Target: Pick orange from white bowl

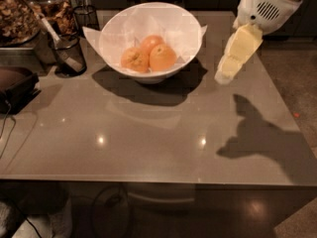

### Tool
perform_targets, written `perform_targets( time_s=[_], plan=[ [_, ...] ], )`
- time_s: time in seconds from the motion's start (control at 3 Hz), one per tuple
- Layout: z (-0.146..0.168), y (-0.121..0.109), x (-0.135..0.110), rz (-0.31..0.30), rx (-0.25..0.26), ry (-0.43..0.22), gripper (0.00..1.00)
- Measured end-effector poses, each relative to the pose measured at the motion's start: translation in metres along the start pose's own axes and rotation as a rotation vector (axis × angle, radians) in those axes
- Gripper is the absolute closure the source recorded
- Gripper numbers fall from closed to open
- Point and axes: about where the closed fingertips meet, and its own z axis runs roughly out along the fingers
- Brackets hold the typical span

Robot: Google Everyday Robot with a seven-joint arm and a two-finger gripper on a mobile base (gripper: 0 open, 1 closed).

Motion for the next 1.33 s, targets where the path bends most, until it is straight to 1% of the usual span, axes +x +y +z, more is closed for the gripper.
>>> perform_targets(
  time_s=[0.33,0.67,1.0,1.33],
  plan=[
    [0.007,-0.025,-0.029,0.022,-0.029,-0.034,0.0],
    [0.003,-0.033,-0.036,0.019,-0.003,-0.06,0.0],
    [0.007,-0.036,-0.04,0.028,0.004,-0.091,0.0],
    [0.014,-0.045,-0.063,0.038,0.017,-0.111,0.0]
  ],
)
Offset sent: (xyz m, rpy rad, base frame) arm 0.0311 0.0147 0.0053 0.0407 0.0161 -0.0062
